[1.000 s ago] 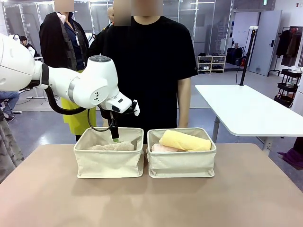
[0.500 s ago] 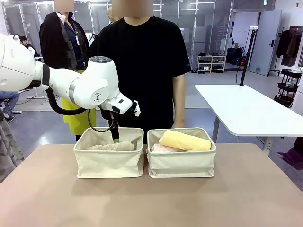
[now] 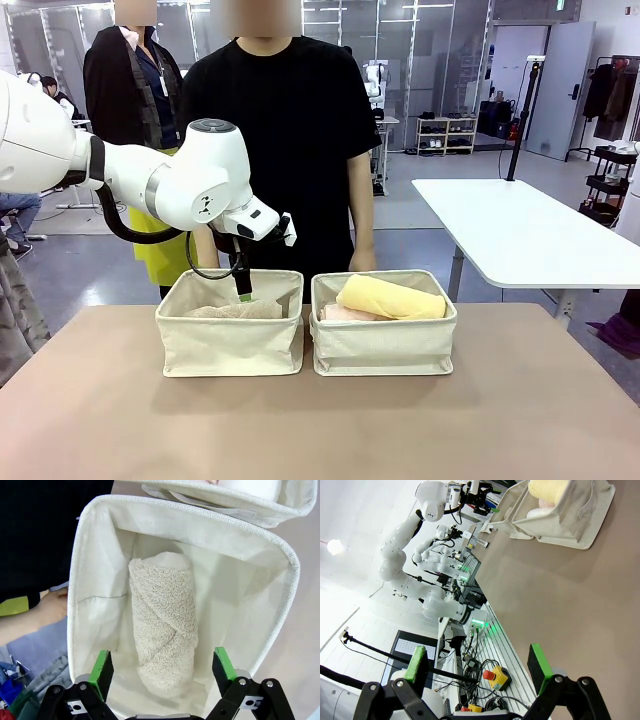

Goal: Divide the towels into two baskets.
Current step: Pick up one hotel-folded towel from the bottom of the table and place it in the Fabric basket indicated by the person.

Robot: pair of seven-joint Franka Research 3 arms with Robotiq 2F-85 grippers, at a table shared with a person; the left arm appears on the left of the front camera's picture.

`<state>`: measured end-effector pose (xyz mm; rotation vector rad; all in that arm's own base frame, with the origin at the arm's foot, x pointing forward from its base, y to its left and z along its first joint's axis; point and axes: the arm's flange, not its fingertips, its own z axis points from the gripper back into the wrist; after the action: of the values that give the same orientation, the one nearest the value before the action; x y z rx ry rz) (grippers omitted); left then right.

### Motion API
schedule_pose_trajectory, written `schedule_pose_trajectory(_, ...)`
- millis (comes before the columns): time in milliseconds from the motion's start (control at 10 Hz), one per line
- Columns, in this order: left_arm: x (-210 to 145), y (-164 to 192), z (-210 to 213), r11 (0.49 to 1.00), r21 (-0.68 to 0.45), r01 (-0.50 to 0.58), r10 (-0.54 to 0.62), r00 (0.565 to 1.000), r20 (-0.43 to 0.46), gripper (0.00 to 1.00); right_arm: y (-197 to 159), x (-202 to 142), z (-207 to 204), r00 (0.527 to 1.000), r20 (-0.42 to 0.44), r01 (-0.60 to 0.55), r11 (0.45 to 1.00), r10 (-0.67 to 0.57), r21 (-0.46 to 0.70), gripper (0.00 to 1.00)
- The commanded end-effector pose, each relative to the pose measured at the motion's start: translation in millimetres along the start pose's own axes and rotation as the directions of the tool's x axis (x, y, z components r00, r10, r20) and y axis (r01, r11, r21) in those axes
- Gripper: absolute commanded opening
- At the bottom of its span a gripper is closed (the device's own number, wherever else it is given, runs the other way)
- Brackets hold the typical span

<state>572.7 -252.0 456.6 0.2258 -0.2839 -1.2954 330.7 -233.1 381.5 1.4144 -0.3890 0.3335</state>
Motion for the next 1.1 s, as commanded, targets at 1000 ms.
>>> schedule_pose_trajectory(1000, -239, -36, 108, 0.655, -0.603, -0.455, 0.684, 0.697, 0.217, 1.00, 2, 0, -1, 1.000, -0.003, -0.002, 1.000, 0.002, 0.001, 1.00)
